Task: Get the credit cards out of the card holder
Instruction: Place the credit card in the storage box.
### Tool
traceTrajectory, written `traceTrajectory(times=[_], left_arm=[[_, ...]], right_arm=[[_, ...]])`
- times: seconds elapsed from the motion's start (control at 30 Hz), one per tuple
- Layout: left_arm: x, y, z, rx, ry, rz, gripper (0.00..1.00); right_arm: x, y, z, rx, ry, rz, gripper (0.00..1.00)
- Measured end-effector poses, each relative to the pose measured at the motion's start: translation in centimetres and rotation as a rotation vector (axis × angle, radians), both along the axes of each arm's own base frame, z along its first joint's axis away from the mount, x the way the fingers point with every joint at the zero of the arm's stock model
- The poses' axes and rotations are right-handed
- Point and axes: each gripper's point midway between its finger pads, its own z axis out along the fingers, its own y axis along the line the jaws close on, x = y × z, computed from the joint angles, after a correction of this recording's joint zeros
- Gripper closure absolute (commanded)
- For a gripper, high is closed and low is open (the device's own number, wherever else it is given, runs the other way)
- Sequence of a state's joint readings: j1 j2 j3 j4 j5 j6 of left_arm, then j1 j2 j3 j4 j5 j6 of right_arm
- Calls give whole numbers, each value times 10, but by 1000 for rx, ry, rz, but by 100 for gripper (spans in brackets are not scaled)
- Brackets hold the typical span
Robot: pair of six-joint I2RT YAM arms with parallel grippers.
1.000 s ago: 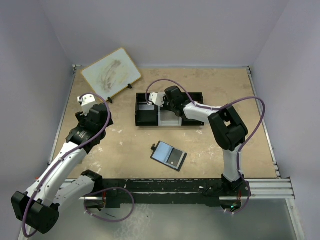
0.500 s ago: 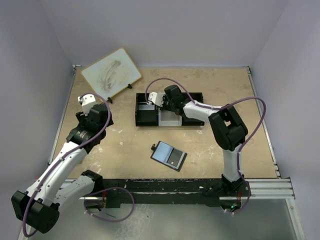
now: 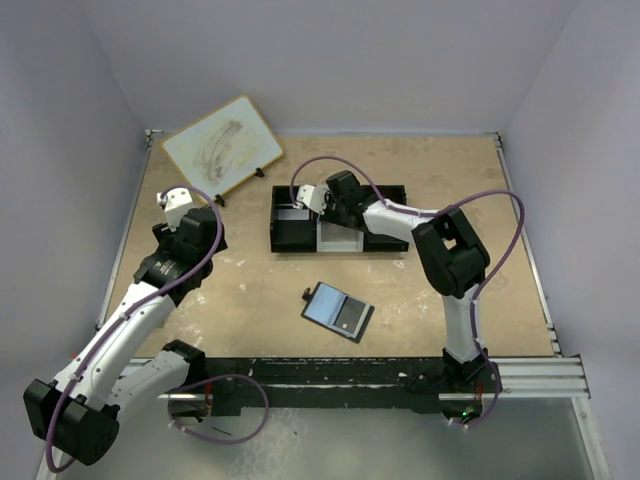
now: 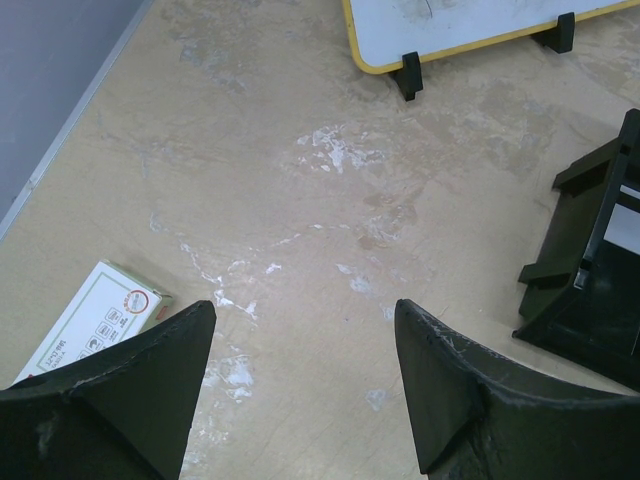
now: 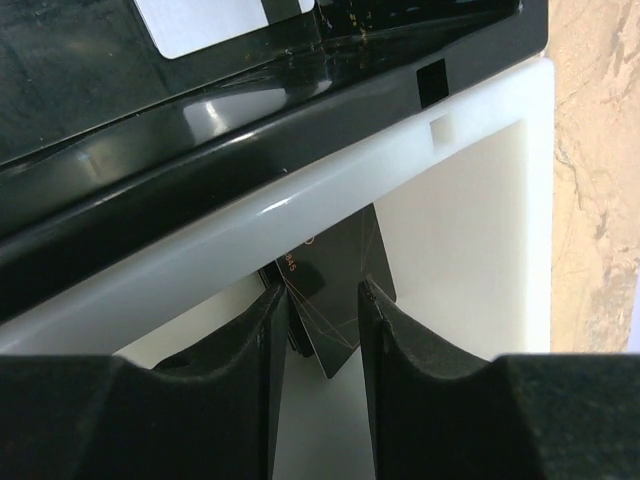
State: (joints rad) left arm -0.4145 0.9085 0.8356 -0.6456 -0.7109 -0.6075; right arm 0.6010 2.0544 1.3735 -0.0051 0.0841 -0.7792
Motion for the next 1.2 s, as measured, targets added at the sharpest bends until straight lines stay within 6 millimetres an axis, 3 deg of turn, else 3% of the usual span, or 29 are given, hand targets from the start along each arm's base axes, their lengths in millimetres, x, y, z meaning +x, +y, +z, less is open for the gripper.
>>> traceTrajectory(times=[0.43,0.53,0.93,1.03,1.2], left_arm=[[1,-1,-4,7,16,-1,31],[1,-1,-4,7,16,-1,31],[2,-3,-7,5,30,-12,31],[2,-4,-8,2,31,-15,31],[2,-6,-8,-6,35,-24,31]], right_arm=[[2,5,6,38,20,-38,59],[0,7,5,55,33,-39,49],[1,9,13,106,36,-90,49],[1,11,38,176,11,-127,49],[-26,5,127,450,-62,-225,43]])
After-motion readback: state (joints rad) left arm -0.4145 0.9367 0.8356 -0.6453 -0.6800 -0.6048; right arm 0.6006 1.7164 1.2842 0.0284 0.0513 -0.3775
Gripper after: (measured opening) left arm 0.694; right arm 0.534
